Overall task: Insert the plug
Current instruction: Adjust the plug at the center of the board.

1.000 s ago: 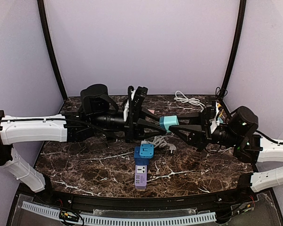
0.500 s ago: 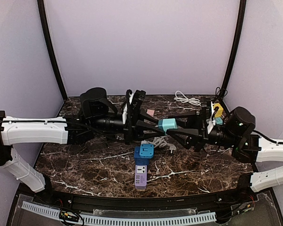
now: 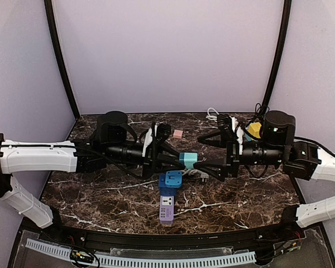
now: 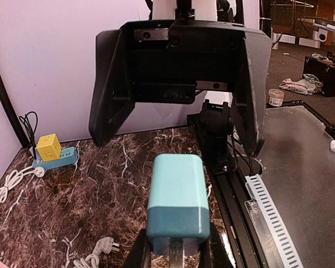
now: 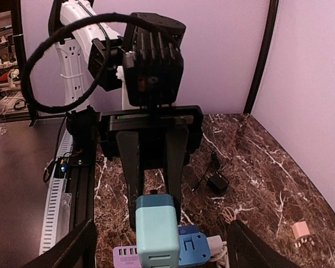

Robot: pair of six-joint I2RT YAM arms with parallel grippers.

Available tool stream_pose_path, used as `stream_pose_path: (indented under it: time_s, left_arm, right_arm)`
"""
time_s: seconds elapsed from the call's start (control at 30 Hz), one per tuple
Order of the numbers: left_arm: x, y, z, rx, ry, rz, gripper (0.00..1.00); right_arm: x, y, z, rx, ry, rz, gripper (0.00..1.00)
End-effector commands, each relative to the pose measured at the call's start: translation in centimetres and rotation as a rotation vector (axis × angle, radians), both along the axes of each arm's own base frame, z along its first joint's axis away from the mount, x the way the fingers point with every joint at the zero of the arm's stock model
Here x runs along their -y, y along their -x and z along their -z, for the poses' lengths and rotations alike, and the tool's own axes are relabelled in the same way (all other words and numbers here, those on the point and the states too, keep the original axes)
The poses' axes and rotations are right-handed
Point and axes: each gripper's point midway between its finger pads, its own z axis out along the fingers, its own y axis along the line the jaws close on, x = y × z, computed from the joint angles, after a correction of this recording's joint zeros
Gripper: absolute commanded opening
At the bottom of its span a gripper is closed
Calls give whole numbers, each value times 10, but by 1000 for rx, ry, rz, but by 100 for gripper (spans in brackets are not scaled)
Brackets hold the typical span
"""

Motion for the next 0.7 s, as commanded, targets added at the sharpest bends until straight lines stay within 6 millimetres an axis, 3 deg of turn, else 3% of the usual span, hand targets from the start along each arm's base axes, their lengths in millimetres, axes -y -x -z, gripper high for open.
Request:
stream_pose_path:
  time_s: [0.0,0.17,0.33,0.47,0.6,0.67]
  left_arm:
    - [-6,3,-3,57,-4,4,1]
    - [-7,4,0,76,-16,11,1]
    - [-6,6,0,84,-13,26,1]
    - [-5,7,6,86,-29,37,1]
    - [-5,7,9,108,-43,49,1]
    - [-5,8,11,107,-52,54,1]
  right_arm:
    - [-8,-5,29,-36,136,-7,75]
    - [-15,-8,33,-31,150,-16,58]
    - [-19,-8,33,-25,136,-30,31]
    - [-24,-6,34,-25,121,-57,25]
    - [-32,-8,37,-30,135,-72,41]
    - [-35,-10,38,-30,140,-70,39]
